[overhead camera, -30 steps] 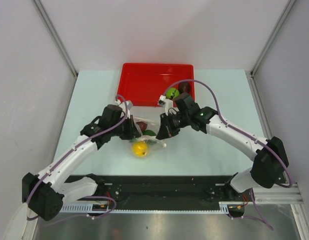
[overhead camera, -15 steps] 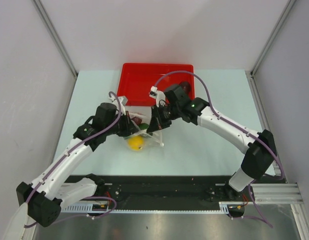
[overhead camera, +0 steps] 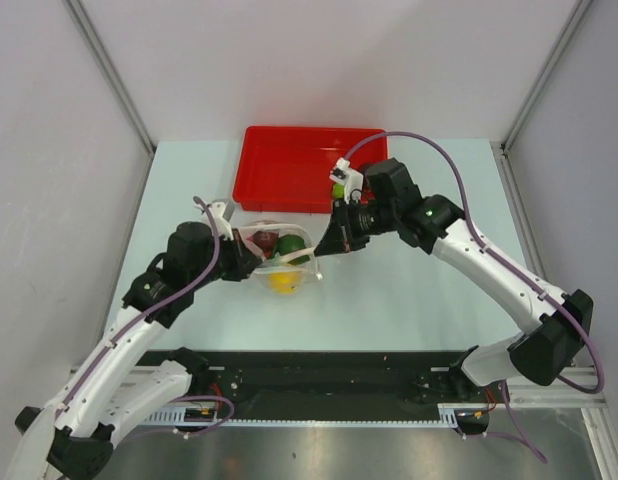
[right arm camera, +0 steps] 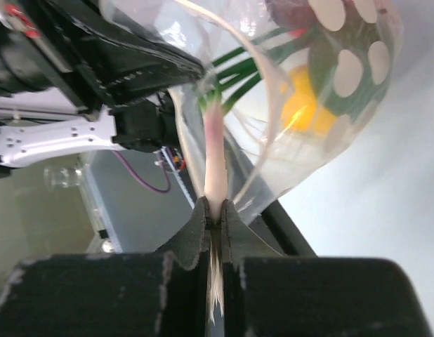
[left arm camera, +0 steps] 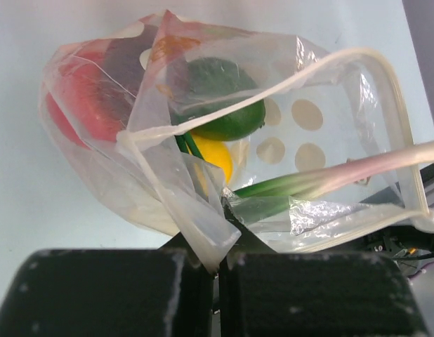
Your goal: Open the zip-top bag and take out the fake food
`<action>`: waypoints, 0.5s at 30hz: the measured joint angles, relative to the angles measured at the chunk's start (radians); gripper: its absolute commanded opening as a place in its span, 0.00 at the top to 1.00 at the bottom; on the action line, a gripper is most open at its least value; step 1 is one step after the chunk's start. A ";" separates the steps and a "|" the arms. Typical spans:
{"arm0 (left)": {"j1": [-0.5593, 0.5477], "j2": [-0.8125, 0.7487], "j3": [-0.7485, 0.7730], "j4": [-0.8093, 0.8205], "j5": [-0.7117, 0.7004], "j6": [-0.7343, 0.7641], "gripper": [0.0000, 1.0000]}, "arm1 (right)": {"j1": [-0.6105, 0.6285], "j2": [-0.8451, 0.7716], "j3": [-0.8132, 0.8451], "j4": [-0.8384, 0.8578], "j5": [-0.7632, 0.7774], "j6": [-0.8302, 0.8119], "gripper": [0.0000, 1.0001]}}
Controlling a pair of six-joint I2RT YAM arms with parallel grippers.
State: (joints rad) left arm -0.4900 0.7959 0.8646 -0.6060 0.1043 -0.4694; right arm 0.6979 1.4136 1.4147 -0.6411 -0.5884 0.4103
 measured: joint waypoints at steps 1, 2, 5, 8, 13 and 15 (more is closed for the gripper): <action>0.000 -0.006 -0.006 -0.001 -0.001 0.000 1.00 | -0.006 0.000 -0.003 0.011 -0.010 0.013 1.00; 0.000 -0.007 -0.013 -0.003 -0.004 0.000 1.00 | -0.011 -0.002 -0.006 0.024 -0.023 0.025 1.00; 0.001 0.003 -0.021 -0.025 -0.032 0.000 1.00 | -0.026 -0.016 -0.021 0.043 -0.067 0.037 1.00; 0.008 0.007 -0.023 -0.053 -0.064 0.001 1.00 | -0.079 -0.061 -0.059 0.051 -0.139 0.043 1.00; 0.045 0.018 -0.023 -0.077 -0.087 0.009 1.00 | -0.176 -0.117 -0.082 0.077 -0.268 0.063 1.00; 0.054 0.037 -0.023 -0.081 -0.087 0.009 1.00 | -0.180 -0.129 -0.082 0.098 -0.326 0.081 1.00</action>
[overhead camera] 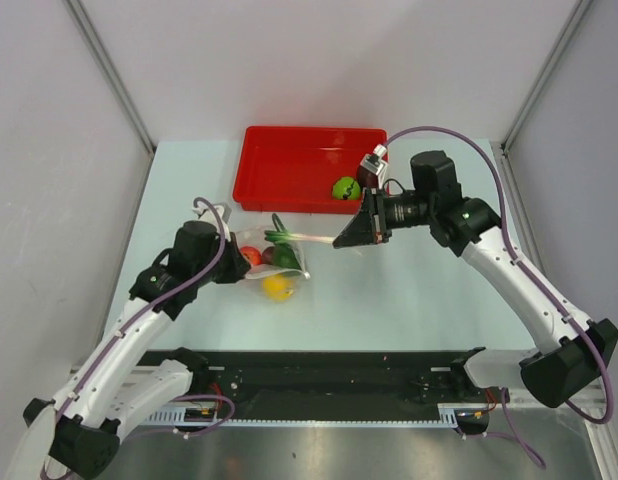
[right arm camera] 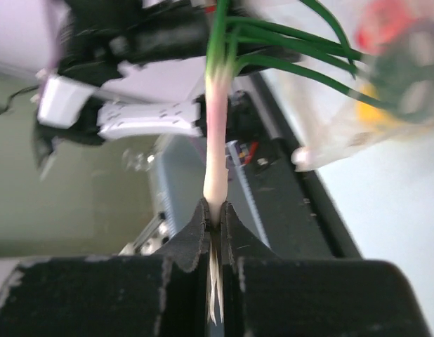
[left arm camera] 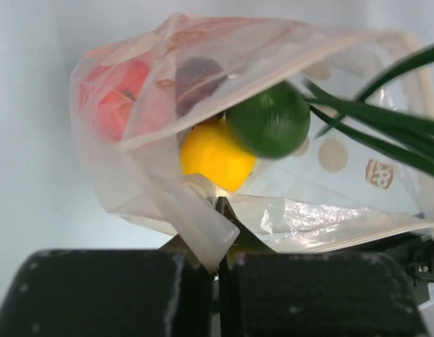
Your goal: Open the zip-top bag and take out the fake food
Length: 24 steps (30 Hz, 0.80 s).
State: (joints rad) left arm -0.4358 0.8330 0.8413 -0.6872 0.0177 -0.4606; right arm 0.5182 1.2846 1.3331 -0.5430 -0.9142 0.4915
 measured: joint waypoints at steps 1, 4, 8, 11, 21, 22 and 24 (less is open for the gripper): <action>0.003 0.014 0.000 -0.004 0.001 0.000 1.00 | 0.003 -0.004 0.000 0.011 -0.024 0.013 1.00; 0.007 0.053 0.000 -0.012 0.004 0.000 1.00 | 0.014 -0.016 -0.005 0.074 -0.107 0.080 1.00; 0.007 0.067 0.000 -0.012 0.004 -0.001 1.00 | -0.001 -0.041 -0.009 0.266 -0.187 0.241 1.00; 0.008 0.073 0.000 -0.013 0.004 -0.001 1.00 | -0.029 -0.053 -0.009 0.461 -0.186 0.371 1.00; 0.010 0.062 0.000 -0.032 0.021 -0.003 1.00 | -0.061 0.106 0.077 0.673 0.064 0.333 1.00; 0.011 0.056 0.000 -0.035 0.025 -0.002 1.00 | -0.062 0.139 0.092 0.672 0.090 0.309 1.00; 0.011 0.042 0.000 -0.040 0.035 -0.002 1.00 | -0.064 0.216 0.126 0.665 0.151 0.246 1.00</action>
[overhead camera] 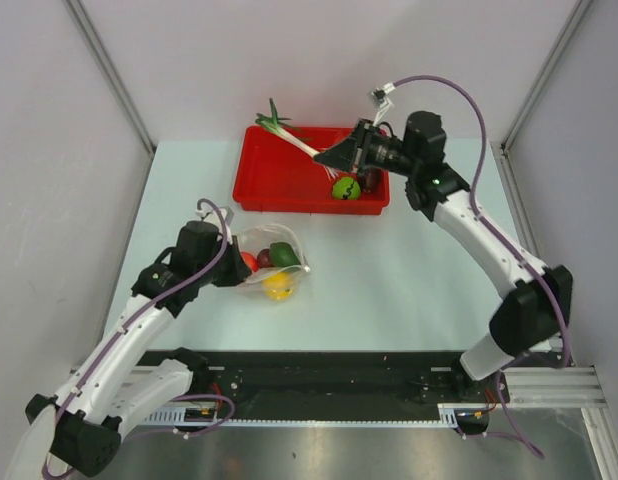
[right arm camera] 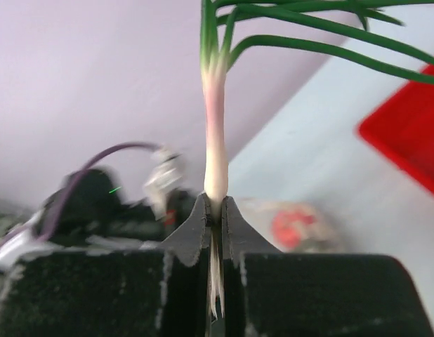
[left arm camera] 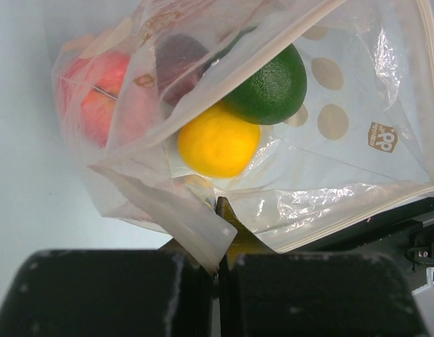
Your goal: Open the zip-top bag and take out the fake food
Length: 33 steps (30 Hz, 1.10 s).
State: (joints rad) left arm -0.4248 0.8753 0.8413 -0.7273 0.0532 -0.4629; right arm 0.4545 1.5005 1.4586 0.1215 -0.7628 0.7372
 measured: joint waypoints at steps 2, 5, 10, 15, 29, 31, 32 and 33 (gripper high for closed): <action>0.000 -0.013 0.000 -0.006 0.006 0.000 1.00 | 0.000 0.094 0.055 -0.035 0.062 -0.067 1.00; 0.000 -0.021 0.000 -0.018 0.014 0.000 1.00 | 0.000 0.224 0.164 -0.106 0.136 -0.154 1.00; 0.000 -0.021 0.000 -0.023 0.035 -0.004 1.00 | 0.000 0.442 0.365 -0.222 0.243 -0.289 1.00; 0.001 -0.003 0.000 -0.023 0.054 -0.008 1.00 | 0.003 0.656 0.556 -0.315 0.320 -0.362 1.00; 0.001 0.037 0.000 -0.024 0.060 -0.027 1.00 | 0.083 1.015 0.751 -0.412 0.408 -0.348 0.26; 0.001 0.042 0.000 -0.024 0.062 -0.027 1.00 | 0.095 1.017 0.756 -0.419 0.407 -0.315 0.17; 0.001 0.043 0.000 -0.024 0.064 -0.027 1.00 | 0.100 1.017 0.763 -0.422 0.407 -0.301 0.16; 0.001 0.044 0.000 -0.023 0.067 -0.027 1.00 | 0.103 1.017 0.771 -0.425 0.407 -0.287 0.16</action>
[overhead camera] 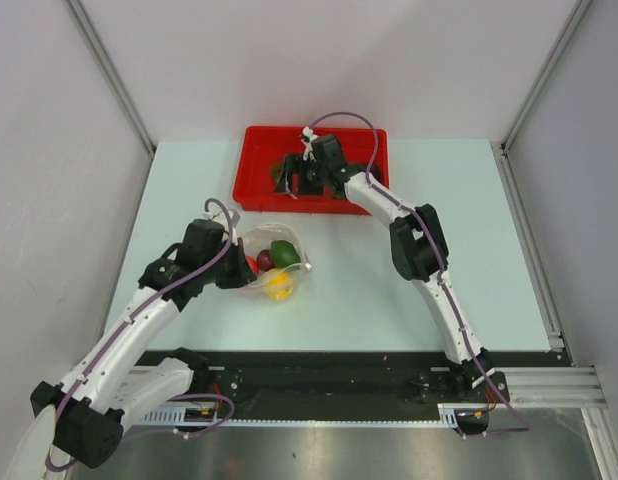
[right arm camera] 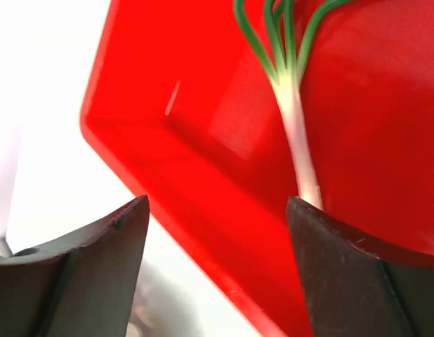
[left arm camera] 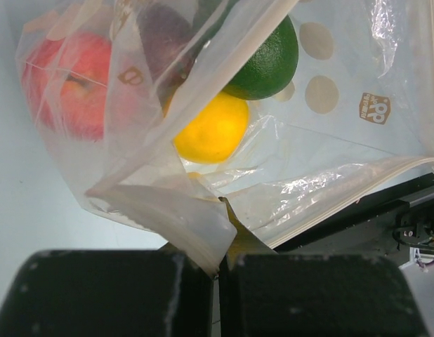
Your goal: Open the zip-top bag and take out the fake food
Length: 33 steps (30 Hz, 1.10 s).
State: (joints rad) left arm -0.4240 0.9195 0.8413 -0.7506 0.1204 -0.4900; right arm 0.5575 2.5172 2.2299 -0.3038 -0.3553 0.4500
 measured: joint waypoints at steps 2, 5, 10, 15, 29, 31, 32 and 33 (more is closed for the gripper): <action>0.000 0.002 0.000 0.004 0.009 0.000 1.00 | 0.001 -0.004 0.013 -0.021 0.004 0.029 0.16; 0.000 0.005 0.000 0.012 0.017 -0.001 1.00 | -0.008 -0.033 0.013 -0.122 0.032 0.077 0.15; 0.000 0.009 0.000 0.034 0.020 -0.008 1.00 | -0.020 -0.189 -0.080 -0.317 0.116 0.117 0.15; 0.000 0.008 -0.020 0.061 0.027 -0.018 1.00 | 0.003 -0.514 -0.386 -0.431 0.169 0.129 0.18; 0.000 -0.007 -0.028 0.060 0.032 -0.026 1.00 | 0.306 -0.872 -0.512 -0.605 0.301 0.053 0.66; 0.000 -0.007 -0.028 0.060 0.032 -0.030 1.00 | 0.351 -0.871 -0.503 -0.597 0.315 0.030 0.66; 0.000 -0.007 -0.028 0.060 0.032 -0.033 1.00 | 0.376 -0.868 -0.500 -0.586 0.326 0.016 0.65; 0.000 -0.007 -0.028 0.060 0.032 -0.034 1.00 | 0.398 -0.862 -0.496 -0.575 0.335 -0.002 0.65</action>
State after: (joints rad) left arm -0.4240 0.9127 0.8135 -0.6903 0.1528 -0.5243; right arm 0.9558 1.6554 1.7336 -0.8783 -0.0208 0.4484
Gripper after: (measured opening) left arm 0.003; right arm 0.347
